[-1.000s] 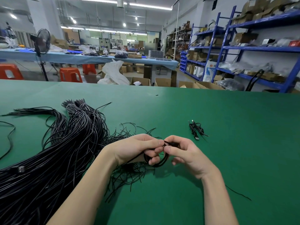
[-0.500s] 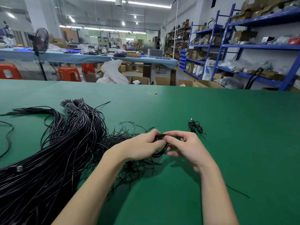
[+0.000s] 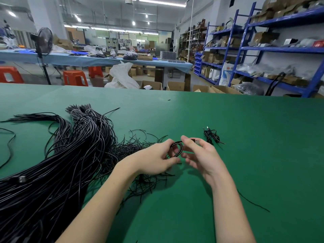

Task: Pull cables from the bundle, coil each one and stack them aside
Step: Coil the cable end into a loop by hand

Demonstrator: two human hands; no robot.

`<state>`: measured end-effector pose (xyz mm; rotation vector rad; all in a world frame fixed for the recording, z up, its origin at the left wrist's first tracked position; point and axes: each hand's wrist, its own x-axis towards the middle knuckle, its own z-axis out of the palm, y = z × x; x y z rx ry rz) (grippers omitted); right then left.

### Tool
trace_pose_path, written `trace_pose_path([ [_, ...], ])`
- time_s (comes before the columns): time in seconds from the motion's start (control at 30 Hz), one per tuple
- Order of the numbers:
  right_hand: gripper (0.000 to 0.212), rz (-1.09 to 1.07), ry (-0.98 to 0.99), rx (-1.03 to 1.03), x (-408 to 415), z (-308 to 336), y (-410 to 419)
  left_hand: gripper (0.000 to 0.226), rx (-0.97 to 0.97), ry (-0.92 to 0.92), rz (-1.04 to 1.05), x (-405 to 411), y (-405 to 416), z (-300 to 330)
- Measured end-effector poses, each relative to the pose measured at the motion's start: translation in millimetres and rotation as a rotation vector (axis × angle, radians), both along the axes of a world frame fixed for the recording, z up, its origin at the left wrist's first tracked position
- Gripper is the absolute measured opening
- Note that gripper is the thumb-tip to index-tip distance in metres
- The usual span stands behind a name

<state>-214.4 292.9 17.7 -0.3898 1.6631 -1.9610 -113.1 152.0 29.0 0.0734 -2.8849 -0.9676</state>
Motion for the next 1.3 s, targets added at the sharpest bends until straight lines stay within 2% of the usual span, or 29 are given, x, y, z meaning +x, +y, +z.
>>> trace_pose_path([
  [0.1,0.025,-0.052,-0.028,-0.055,-3,-2,0,0.014,0.083,-0.054,-0.019,-1,2,-1],
  [0.17,0.021,-0.068,-0.063,-0.107,-4,-2,0,0.019,0.223,-0.074,-0.049,-1,5,-2],
  [0.23,0.021,-0.001,-0.056,-0.054,-3,0,0,0.018,0.362,-0.084,-0.083,0,6,-2],
  [0.33,0.026,0.142,0.099,0.11,2,-1,-3,0.018,0.452,-0.086,-0.111,2,6,-1],
  [0.4,0.019,0.087,0.195,0.152,2,-2,-5,0.02,0.508,-0.09,-0.091,2,5,-2],
  [0.5,0.018,0.03,0.258,0.16,1,-2,-9,0.021,0.55,-0.105,-0.086,3,3,-3],
  [0.7,0.023,0.042,0.167,0.103,3,-7,-14,0.025,0.595,-0.151,-0.081,4,1,-6],
  [0.8,0.022,0.098,0.216,0.147,4,-6,-15,0.025,0.617,-0.188,-0.093,6,-1,-6],
  [0.93,0.023,0.035,0.246,0.162,5,-6,-21,0.026,0.648,-0.178,-0.076,6,-2,-6],
  [1.17,0.027,-0.067,0.351,0.257,4,-11,-23,0.031,0.47,-0.165,-0.035,1,1,-5],
  [1.3,0.031,-0.117,0.379,0.253,3,-16,-23,0.021,0.443,-0.151,0.023,-1,4,-8],
])
